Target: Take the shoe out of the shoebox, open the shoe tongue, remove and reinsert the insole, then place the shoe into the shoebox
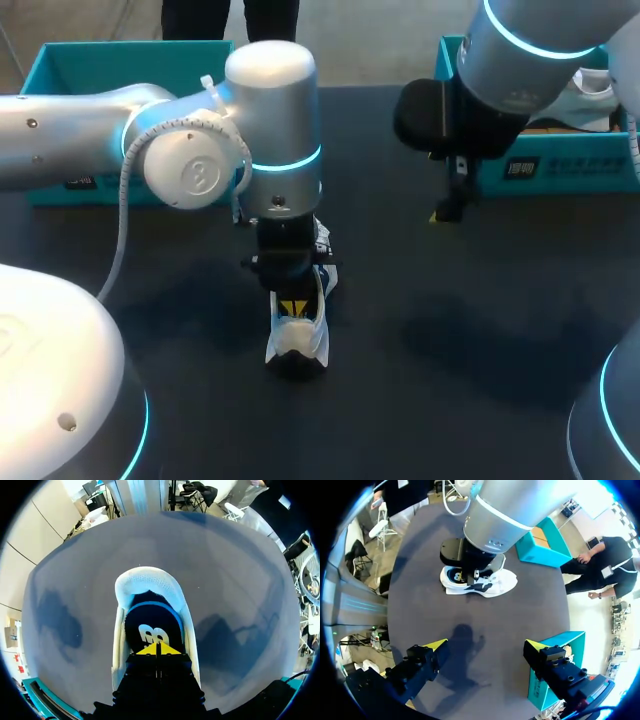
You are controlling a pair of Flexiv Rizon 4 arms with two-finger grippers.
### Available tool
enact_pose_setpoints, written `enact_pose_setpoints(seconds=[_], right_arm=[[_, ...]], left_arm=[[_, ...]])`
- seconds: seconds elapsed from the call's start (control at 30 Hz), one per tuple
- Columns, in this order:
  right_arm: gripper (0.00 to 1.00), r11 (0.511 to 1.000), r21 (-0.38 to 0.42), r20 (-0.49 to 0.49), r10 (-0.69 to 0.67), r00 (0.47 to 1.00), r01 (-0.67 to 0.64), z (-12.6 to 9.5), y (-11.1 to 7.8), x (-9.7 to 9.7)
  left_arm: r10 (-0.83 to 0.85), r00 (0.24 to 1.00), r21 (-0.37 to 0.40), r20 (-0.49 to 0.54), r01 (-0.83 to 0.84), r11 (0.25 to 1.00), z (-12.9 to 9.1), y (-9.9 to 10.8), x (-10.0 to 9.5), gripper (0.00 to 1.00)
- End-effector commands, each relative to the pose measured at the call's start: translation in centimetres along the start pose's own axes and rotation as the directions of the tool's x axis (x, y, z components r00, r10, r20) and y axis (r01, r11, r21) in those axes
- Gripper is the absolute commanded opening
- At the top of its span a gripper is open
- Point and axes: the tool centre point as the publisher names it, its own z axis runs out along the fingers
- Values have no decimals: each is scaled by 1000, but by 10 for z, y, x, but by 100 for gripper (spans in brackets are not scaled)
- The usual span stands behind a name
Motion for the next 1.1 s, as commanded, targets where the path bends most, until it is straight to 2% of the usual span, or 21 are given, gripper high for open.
enact_pose_setpoints(seconds=[0.03, 0.13, 0.23, 0.4, 0.83, 1.1], right_arm=[[100, 1000, 3, -2, 0, 1000, 0, 2, 1, -1], [100, 1000, 3, -2, 0, 1000, 0, 2, 1, -1], [100, 1000, 3, -2, 0, 1000, 0, 2, 1, -1], [100, 1000, 3, -2, 0, 1000, 0, 2, 1, -1], [100, 1000, 3, -2, 0, 1000, 0, 2, 1, -1], [100, 1000, 3, -2, 0, 1000, 0, 2, 1, -1]], left_arm=[[5, 1000, -13, 15, -5, 1000, -6, 0, -1, 0], [4, 999, -17, 35, -4, 1000, -17, -2, -3, 0], [14, 999, 5, 31, -14, 1000, -18, -7, -6, 0], [25, 1000, 24, 16, -25, 999, -9, -17, -9, 0], [12, 1000, 28, 3, -12, 1000, 19, -19, -7, 0], [19, 1000, 13, 22, -20, 1000, -2, -21, -7, 0]])
